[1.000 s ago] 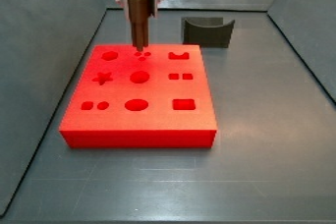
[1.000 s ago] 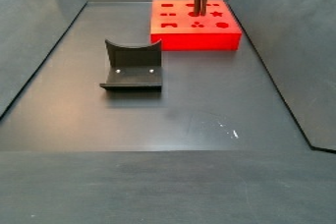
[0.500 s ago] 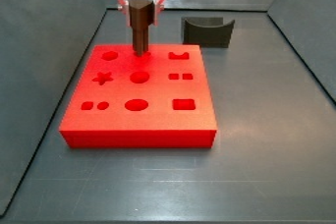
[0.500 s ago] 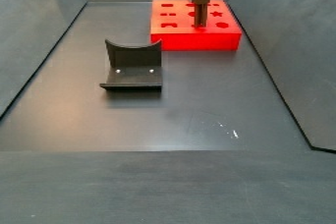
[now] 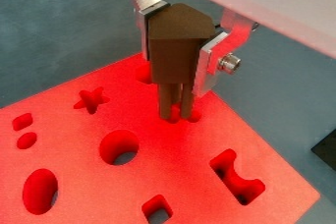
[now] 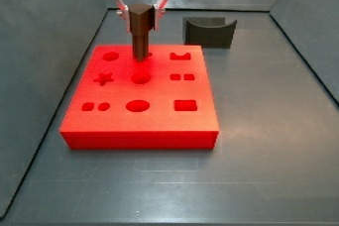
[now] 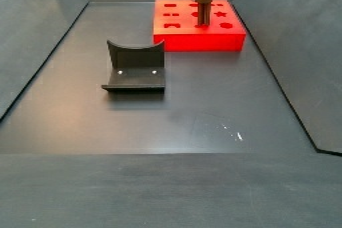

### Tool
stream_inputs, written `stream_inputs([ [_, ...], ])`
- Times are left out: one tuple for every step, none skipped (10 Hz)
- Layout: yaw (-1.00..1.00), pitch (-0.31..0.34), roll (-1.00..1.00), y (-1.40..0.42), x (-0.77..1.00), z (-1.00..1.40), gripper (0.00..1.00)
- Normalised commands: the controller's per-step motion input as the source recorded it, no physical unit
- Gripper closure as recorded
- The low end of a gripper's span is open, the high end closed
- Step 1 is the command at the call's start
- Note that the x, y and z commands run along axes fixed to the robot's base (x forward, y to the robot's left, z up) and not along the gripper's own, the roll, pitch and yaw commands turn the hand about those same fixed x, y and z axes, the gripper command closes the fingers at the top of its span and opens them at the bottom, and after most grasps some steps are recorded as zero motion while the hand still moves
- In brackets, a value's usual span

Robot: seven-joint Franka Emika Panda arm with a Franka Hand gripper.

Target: Insert the 3 prong object.

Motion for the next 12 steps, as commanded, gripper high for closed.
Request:
stream_inputs([
  [0.02, 0.000, 0.06, 0.05, 0.08, -0.19, 1.00],
  [0.01, 0.000, 0.05, 0.09, 0.08, -0.18, 1.00],
  [0.02, 0.000, 0.05, 0.05, 0.09, -0.21, 1.00],
  [0.06, 0.000, 0.04, 0.00, 0.12, -0.24, 1.00],
  [0.06, 0.000, 0.04, 0.00, 0.13, -0.24, 1.00],
  [0.04, 0.000, 0.02, 0.00, 0.07, -0.21, 1.00],
  [0.02, 0.000, 0.03, -0.04, 0.04, -0.19, 1.00],
  [0.00, 0.000, 0.06, -0.08, 0.02, -0.18, 1.00],
  [0.00, 0.000, 0.09, -0.14, 0.01, -0.18, 1.00],
  [0.02, 0.007, 0.14, -0.17, 0.17, -0.20, 1.00],
  [0.03, 0.036, 0.15, -0.13, 0.31, -0.23, 1.00],
  [0.03, 0.031, 0.13, -0.04, 0.26, -0.22, 1.00],
])
